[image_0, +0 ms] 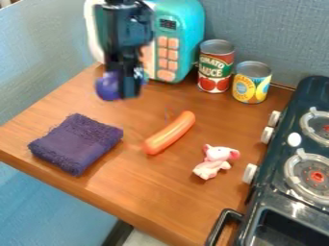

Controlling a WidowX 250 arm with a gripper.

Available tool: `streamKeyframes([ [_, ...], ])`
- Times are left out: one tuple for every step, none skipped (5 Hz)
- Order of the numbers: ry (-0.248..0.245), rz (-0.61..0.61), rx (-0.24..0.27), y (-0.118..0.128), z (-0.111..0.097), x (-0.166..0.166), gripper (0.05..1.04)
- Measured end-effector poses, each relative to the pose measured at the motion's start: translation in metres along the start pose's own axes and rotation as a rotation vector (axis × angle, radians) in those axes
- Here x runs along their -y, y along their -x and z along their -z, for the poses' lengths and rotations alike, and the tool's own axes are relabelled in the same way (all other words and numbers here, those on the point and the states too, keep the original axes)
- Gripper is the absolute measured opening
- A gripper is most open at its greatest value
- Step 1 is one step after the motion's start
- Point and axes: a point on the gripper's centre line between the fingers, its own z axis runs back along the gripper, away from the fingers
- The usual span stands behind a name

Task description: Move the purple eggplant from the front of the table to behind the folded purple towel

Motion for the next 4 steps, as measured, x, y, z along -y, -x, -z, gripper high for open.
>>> streamKeyframes([
  [-0.002, -0.219, -0.003, 0.001, 0.007, -0.041, 0.803],
  [-0.024, -0.397, -0.012, 0.004, 0.018, -0.080, 0.803],
  [-0.046, -0.494, 0.006, 0.006, 0.020, -0.109, 0.803],
  [-0.058, -0.550, -0.017, 0.010, 0.028, -0.132, 0.803],
])
